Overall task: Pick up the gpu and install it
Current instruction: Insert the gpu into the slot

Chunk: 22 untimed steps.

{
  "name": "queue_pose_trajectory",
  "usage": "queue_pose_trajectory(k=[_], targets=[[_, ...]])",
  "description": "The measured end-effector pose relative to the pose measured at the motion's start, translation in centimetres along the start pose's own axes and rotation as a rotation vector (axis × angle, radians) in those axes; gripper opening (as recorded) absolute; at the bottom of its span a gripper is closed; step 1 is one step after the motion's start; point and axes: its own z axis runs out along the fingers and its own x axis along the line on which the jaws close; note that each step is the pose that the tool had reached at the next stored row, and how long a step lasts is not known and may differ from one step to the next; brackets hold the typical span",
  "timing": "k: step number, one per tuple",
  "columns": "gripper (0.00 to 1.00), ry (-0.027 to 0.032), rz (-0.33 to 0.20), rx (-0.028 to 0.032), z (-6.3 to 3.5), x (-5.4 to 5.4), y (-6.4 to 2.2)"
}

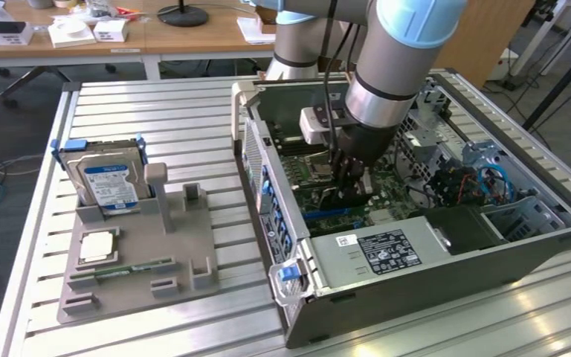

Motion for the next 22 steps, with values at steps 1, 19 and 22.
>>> queue_pose_trajectory(k=[1, 19, 22], targets=[[0.26, 0.0003, 0.000, -0.0001, 0.02, 0.00, 0.00], [0.26, 0.0006, 0.001, -0.0096, 0.08, 0.00, -0.01], [0.26, 0.0008, 0.001, -0.0119, 0.08, 0.01, 0.00]])
